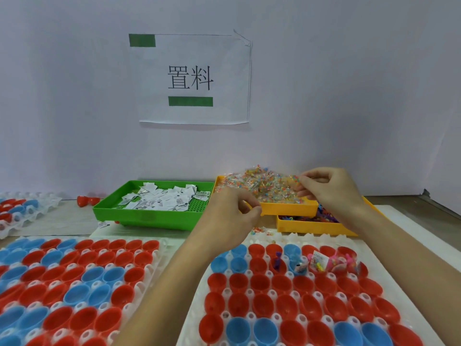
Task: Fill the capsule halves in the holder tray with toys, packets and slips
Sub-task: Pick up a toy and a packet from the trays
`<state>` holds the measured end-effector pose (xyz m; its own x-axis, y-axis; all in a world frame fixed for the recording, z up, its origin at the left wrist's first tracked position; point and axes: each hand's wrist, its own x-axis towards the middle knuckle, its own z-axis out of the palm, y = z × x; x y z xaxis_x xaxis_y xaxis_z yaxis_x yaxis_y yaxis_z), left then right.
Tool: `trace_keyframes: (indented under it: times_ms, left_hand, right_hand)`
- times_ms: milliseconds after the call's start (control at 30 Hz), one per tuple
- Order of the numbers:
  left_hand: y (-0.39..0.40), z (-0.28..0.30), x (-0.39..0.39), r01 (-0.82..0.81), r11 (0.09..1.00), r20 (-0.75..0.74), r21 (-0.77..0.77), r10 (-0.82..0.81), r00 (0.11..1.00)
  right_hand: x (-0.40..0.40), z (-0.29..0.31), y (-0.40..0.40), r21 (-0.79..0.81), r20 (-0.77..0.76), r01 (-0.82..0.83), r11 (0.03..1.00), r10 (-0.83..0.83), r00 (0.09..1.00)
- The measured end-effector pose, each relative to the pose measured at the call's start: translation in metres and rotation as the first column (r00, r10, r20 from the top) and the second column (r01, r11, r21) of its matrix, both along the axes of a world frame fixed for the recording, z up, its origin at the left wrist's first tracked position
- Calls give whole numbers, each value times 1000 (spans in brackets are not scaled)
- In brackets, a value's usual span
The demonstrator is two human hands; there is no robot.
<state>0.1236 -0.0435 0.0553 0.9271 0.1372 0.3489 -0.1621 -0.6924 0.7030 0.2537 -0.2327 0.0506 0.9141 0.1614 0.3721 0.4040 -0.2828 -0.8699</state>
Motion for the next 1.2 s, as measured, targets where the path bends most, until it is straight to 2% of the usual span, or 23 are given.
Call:
trace_keyframes:
  times_ms: [100, 200, 400, 600, 700, 767, 833, 1033, 1200]
  left_hand:
    - [-7, -4, 2, 30, 997, 6, -70, -29, 1000]
    - [-19, -7, 4, 96, 970, 1, -224, -98, 995]
    - [-34, -6, 0, 164, 868, 66, -469, -151, 986]
    - [-34, -3, -4, 169, 752, 117, -637, -122, 986]
    - [-34, -4, -3, 170, 727, 126, -665, -116, 985]
    - [-34, -5, -3, 163, 734, 126, -660, -106, 986]
    - [-33, -6, -2, 156, 745, 127, -649, -96, 987]
    - [-31, -7, -2, 135, 783, 105, -608, -89, 990]
    - [-29, -6, -2, 147, 754, 71, -640, -133, 989]
  right_hand:
    - [-23, 2, -13, -43, -3, -197, 979, 197, 980]
    - [-39, 8, -19, -132, -19, -321, 938, 321, 947]
    - [-57, 19, -19, -237, 43, -397, 887, 418, 907]
    - [-62, 19, -11, -135, 69, -428, 894, 440, 896]
    - [-63, 13, -6, -49, 9, -428, 903, 428, 904]
    - [-64, 11, -4, 53, -78, -465, 884, 468, 880]
    - [-62, 8, -1, 99, -99, -469, 877, 478, 873]
    - [-57, 3, 0, 70, -79, -454, 888, 459, 885]
    - [-58, 3, 1, 36, -36, -416, 909, 417, 908]
